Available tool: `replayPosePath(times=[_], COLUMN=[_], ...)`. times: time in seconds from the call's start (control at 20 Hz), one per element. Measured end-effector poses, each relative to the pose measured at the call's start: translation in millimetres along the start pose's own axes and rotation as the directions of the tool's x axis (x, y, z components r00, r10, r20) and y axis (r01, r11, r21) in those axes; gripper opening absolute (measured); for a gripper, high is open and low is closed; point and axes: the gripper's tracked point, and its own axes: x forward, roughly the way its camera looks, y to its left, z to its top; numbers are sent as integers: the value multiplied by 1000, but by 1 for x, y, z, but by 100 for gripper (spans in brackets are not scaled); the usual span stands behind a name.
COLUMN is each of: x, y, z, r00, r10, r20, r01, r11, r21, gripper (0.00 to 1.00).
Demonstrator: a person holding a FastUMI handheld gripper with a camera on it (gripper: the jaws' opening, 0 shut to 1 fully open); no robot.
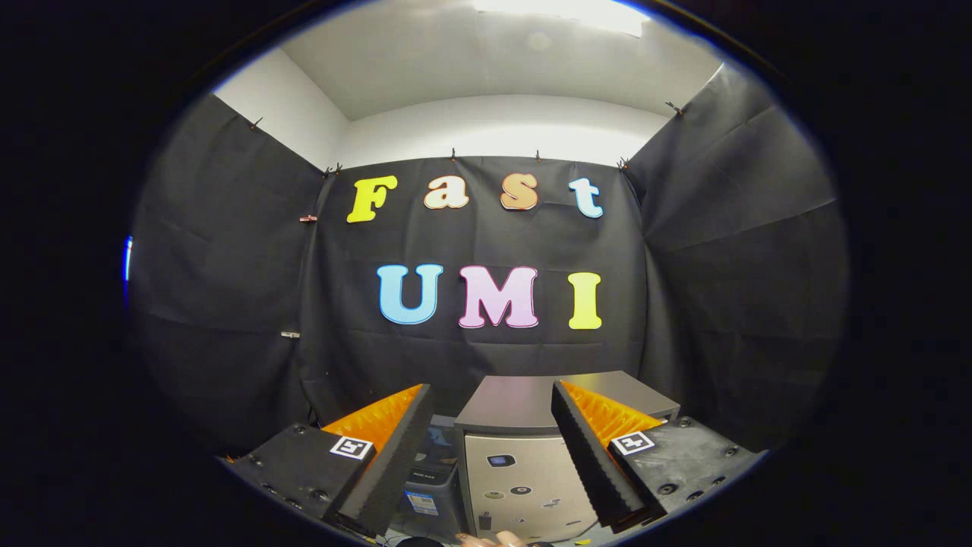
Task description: Put the clothes into the washing machine and then close the washing machine lid.
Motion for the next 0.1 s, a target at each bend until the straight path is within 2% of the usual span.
replayPosePath(times=[0.1], x=[1], y=[2], z=[0], r00=[1000], r10=[6], r20=[-1], r01=[-6], r11=[1000], r21=[6], gripper=[98])
